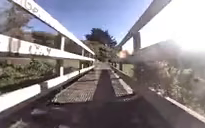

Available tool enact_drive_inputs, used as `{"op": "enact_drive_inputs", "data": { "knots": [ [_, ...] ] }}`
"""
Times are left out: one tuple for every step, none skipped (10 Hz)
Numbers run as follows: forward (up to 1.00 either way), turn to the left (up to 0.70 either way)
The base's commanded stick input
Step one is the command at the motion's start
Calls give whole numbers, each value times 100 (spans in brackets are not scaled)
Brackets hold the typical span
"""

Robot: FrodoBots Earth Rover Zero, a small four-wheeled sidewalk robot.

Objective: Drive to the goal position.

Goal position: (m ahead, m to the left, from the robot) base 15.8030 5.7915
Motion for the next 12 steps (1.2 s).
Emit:
{"op": "enact_drive_inputs", "data": {
  "knots": [
    [100,-6],
    [100,-6],
    [100,-5],
    [100,0],
    [100,1],
    [100,1],
    [100,1],
    [100,1],
    [100,1],
    [100,1],
    [100,1],
    [100,1]
  ]
}}
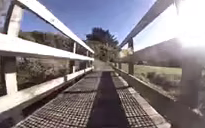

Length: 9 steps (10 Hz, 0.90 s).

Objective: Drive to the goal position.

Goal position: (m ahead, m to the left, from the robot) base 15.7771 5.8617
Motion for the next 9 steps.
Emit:
{"op": "enact_drive_inputs", "data": {
  "knots": [
    [100,1],
    [100,1],
    [100,1],
    [100,1],
    [100,1],
    [100,1],
    [100,1],
    [100,1],
    [100,-1]
  ]
}}
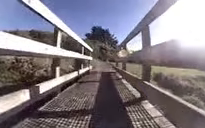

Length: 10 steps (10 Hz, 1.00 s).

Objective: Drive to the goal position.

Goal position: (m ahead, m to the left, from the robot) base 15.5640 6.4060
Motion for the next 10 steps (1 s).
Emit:
{"op": "enact_drive_inputs", "data": {
  "knots": [
    [100,-15],
    [100,-27],
    [100,-37],
    [100,-25],
    [100,1],
    [100,1],
    [100,1],
    [100,1],
    [100,1],
    [100,1]
  ]
}}
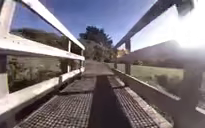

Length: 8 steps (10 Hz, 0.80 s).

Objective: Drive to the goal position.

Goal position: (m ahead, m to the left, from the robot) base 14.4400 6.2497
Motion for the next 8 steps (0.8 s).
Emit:
{"op": "enact_drive_inputs", "data": {
  "knots": [
    [100,1],
    [100,1],
    [100,1],
    [100,1],
    [100,1],
    [100,1],
    [100,1],
    [100,1]
  ]
}}
